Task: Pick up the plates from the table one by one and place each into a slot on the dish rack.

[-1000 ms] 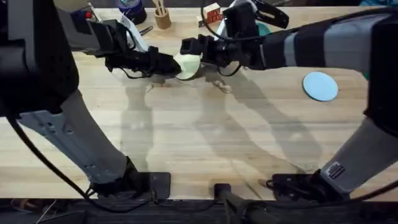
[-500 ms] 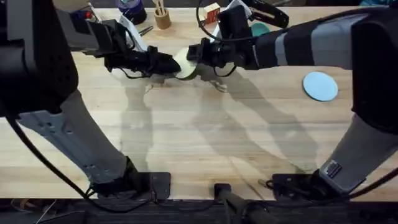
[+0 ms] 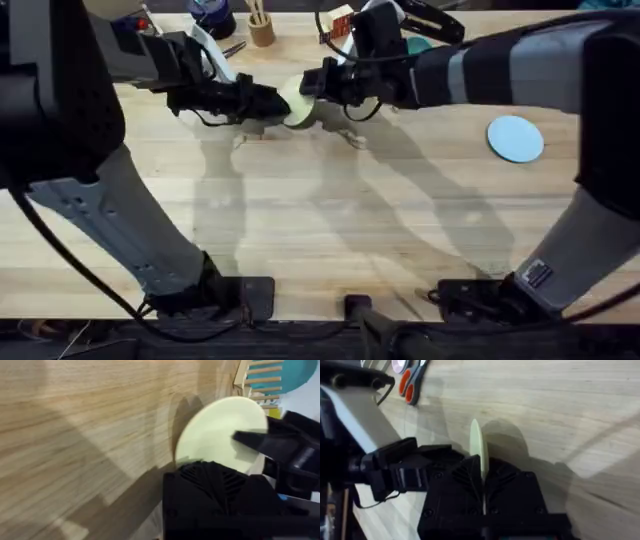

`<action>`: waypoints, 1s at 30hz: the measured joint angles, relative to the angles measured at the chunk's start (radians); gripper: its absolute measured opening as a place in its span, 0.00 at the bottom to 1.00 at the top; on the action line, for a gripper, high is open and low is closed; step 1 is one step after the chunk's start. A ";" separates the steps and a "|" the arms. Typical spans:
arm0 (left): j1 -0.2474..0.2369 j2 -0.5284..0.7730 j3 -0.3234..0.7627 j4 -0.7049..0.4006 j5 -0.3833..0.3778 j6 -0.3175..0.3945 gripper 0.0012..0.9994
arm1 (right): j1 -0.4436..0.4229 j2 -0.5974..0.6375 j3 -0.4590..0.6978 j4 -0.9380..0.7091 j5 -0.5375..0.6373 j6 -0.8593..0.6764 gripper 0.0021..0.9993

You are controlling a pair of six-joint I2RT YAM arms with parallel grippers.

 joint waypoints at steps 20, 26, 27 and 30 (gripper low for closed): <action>-0.086 -0.620 -0.006 -0.209 -0.422 0.005 0.04 | -0.100 -0.425 0.000 -0.415 0.061 -0.327 0.03; -0.208 -0.799 -0.006 -0.325 -0.569 0.041 0.04 | -0.131 -0.535 0.005 -0.571 0.099 -0.453 0.03; -0.232 -0.823 -0.006 -0.342 -0.594 0.047 0.04 | -0.134 -0.548 0.010 -0.603 0.110 -0.476 0.03; -0.307 -0.884 -0.006 -0.390 -0.668 0.058 0.04 | -0.140 -0.576 0.038 -0.700 0.149 -0.555 0.03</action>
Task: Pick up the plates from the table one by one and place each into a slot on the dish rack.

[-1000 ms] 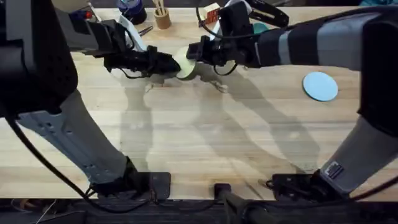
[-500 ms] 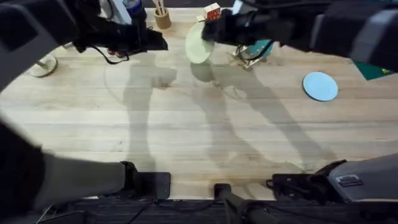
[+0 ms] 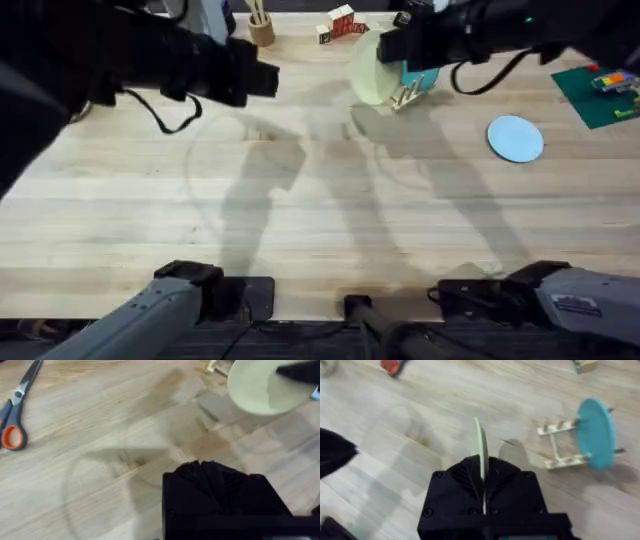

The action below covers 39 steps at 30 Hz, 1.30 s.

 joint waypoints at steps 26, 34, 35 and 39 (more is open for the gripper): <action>-0.117 -0.079 0.000 -0.064 -0.162 0.016 1.00 | -0.043 -0.011 0.193 -0.249 0.307 -0.491 0.03; -0.117 -0.079 0.000 -0.064 -0.163 0.016 1.00 | -0.144 -0.011 0.197 -0.239 0.265 -0.513 0.03; -0.117 -0.079 0.000 -0.064 -0.163 0.016 1.00 | -0.157 -0.011 0.197 -0.232 0.250 -0.514 0.03; -0.117 -0.079 0.000 -0.064 -0.163 0.016 1.00 | -0.197 -0.011 0.199 -0.207 0.219 -0.519 0.03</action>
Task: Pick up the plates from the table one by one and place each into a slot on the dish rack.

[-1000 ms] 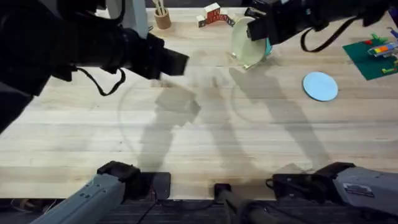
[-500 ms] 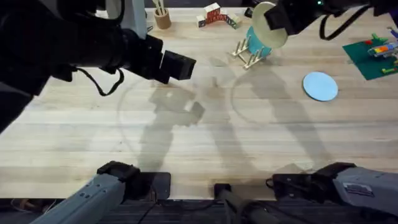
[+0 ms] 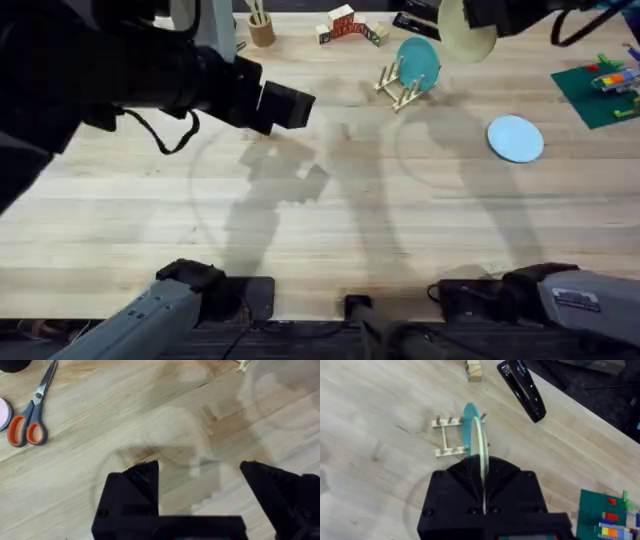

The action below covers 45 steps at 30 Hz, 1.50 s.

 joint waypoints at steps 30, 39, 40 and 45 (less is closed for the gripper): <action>0.000 0.000 0.000 0.000 -0.003 0.000 1.00 | -0.005 0.211 0.004 0.135 -0.124 -0.111 0.03; 0.000 0.000 0.000 0.000 -0.003 0.000 0.99 | -0.005 0.270 0.004 0.172 -0.127 -0.128 0.03; 0.000 0.000 0.000 0.000 -0.003 0.000 1.00 | -0.005 0.274 0.004 0.173 -0.127 -0.129 0.03; 0.000 0.000 0.000 0.000 -0.003 0.000 0.99 | -0.005 0.300 0.004 0.190 -0.127 -0.129 0.03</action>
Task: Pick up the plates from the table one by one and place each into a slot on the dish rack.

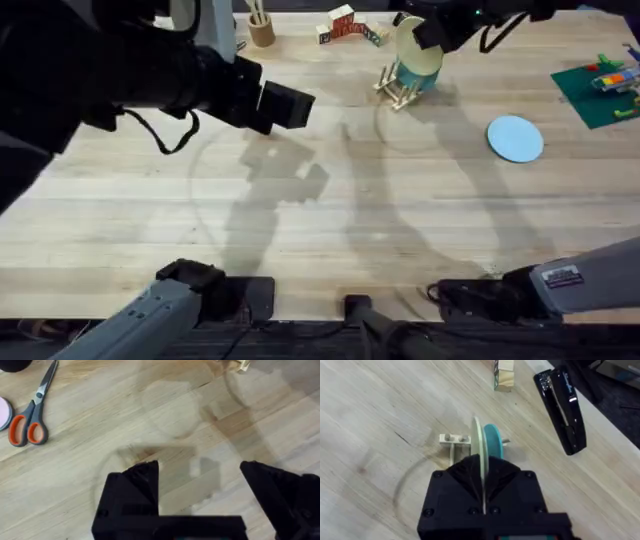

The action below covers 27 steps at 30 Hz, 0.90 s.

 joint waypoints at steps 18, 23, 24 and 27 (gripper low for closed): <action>0.000 0.000 0.000 0.000 0.000 0.000 0.99 | 0.000 0.049 0.001 0.004 -0.002 0.000 0.03; 0.000 0.000 0.000 0.000 0.000 0.000 0.99 | 0.000 0.087 0.001 0.002 -0.003 0.000 0.03; 0.000 0.000 0.000 0.000 0.000 0.000 0.99 | 0.000 0.090 0.001 0.001 -0.003 0.000 0.03; 0.000 0.000 0.000 0.000 0.000 0.000 1.00 | 0.000 0.092 0.001 0.002 -0.003 0.000 0.03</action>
